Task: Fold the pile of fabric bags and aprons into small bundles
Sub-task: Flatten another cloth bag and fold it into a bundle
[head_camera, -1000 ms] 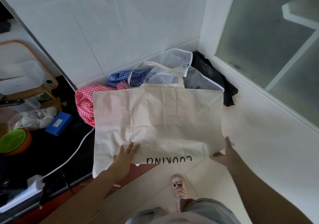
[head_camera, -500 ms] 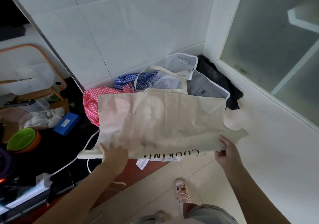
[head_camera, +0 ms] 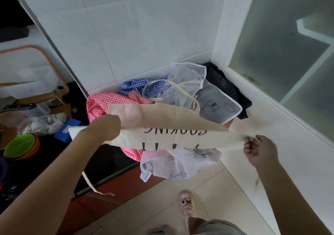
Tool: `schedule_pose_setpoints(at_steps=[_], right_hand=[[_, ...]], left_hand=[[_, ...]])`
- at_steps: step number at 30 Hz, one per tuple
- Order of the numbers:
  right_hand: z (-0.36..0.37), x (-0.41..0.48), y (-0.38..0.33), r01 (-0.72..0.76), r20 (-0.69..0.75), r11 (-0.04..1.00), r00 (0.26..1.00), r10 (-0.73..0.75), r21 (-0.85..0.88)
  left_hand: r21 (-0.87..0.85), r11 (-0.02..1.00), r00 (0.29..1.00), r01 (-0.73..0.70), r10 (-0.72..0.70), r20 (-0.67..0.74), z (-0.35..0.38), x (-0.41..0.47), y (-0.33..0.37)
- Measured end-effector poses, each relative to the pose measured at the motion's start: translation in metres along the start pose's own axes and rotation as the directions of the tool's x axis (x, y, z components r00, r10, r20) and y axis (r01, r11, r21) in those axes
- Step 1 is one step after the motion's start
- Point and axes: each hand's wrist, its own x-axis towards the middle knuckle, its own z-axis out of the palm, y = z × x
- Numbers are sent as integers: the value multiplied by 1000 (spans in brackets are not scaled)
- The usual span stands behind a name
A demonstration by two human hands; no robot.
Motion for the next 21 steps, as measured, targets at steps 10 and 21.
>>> schedule_pose_setpoints(at_steps=[10, 21], right_hand=[[43, 55, -41, -60, 32, 936, 997, 76, -346], [33, 90, 80, -75, -263, 868, 962, -65, -490]], left_hand=[[-162, 987, 984, 13, -42, -174, -41, 96, 12], [-290, 955, 967, 56, -125, -223, 7, 177, 44]])
